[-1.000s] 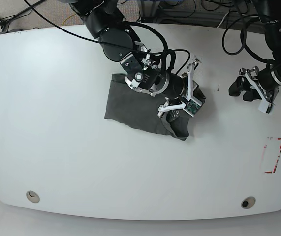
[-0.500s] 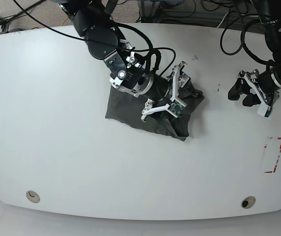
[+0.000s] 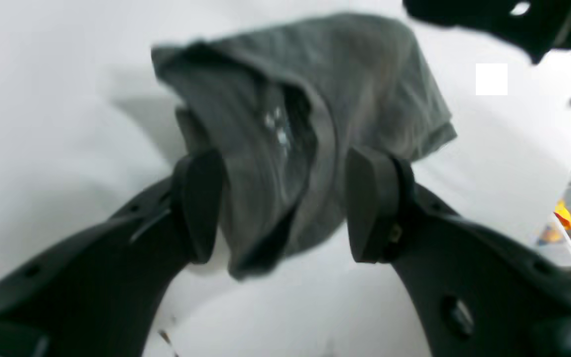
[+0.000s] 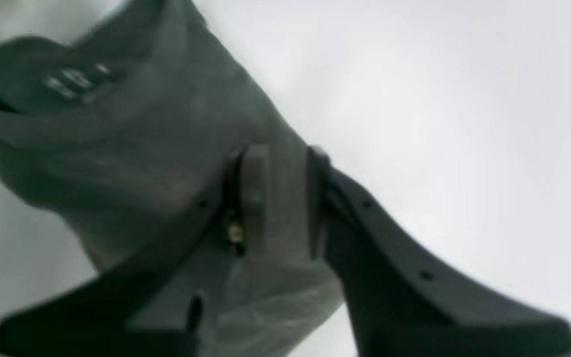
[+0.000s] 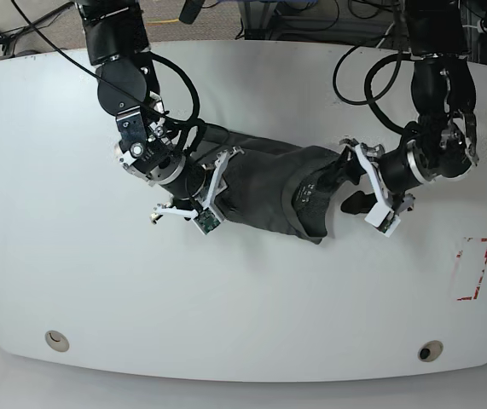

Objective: Fold the T-shirt properly

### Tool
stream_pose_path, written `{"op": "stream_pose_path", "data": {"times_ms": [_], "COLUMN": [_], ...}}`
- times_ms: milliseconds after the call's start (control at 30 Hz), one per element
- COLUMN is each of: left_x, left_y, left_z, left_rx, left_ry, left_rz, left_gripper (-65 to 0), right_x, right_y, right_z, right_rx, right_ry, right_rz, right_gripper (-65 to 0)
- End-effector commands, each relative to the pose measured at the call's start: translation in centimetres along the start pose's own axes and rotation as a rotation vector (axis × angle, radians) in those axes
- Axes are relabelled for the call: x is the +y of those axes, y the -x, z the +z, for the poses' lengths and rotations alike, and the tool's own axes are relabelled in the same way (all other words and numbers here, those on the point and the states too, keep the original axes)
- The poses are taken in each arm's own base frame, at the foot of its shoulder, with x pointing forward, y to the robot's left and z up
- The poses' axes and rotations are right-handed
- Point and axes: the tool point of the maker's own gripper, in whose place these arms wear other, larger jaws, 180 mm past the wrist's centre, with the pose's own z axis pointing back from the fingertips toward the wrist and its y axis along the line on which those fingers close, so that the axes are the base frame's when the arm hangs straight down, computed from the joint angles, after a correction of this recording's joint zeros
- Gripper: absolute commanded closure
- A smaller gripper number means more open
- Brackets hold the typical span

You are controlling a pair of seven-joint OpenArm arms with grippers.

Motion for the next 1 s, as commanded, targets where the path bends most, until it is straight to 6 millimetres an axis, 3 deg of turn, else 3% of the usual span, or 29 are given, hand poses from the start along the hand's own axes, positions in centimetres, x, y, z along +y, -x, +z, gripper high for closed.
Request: {"op": "stream_pose_path", "data": {"times_ms": [0,133,233,433,600,833,967], "left_x": [-1.5,-3.0,-3.4,-3.3,-1.1,2.6,4.4], "left_y": [-1.2,0.4,0.0,1.6,2.5,3.5,2.8], "left_z": [-1.3,-4.2,-6.1,-7.0,-6.1,-6.2,-7.1], "left_rx": [-0.023,0.068,0.107,0.19,0.206,0.244,0.239], "left_ry": [0.017,0.016,0.011,-0.011,-0.044,-0.076,-0.083], "left_rz": [-0.038,-0.07,-0.113,-0.164,-0.179,-0.143,-0.107], "left_gripper": [-36.0,-36.0,-36.0,-36.0,-36.0,-36.0,-36.0], "right_x": [-1.1,-2.3,-3.8,-5.9,-6.0,-3.3,-1.2], "right_y": [-0.9,0.9,1.6,4.0,7.1,10.4,11.2], "right_z": [-0.5,-1.1,-1.8,-1.3,-0.8,0.4,1.2], "right_rx": [-0.015,0.026,0.025,0.052,0.094,0.136,0.141], "right_ry": [-0.017,-0.017,0.002,0.026,0.003,-0.03,-0.05], "right_rz": [0.043,0.045,0.007,-0.005,-0.029,-0.061,-0.076], "right_gripper": [-7.3,-6.8,-7.0,-6.8,-6.7,-6.7,-6.7]}}
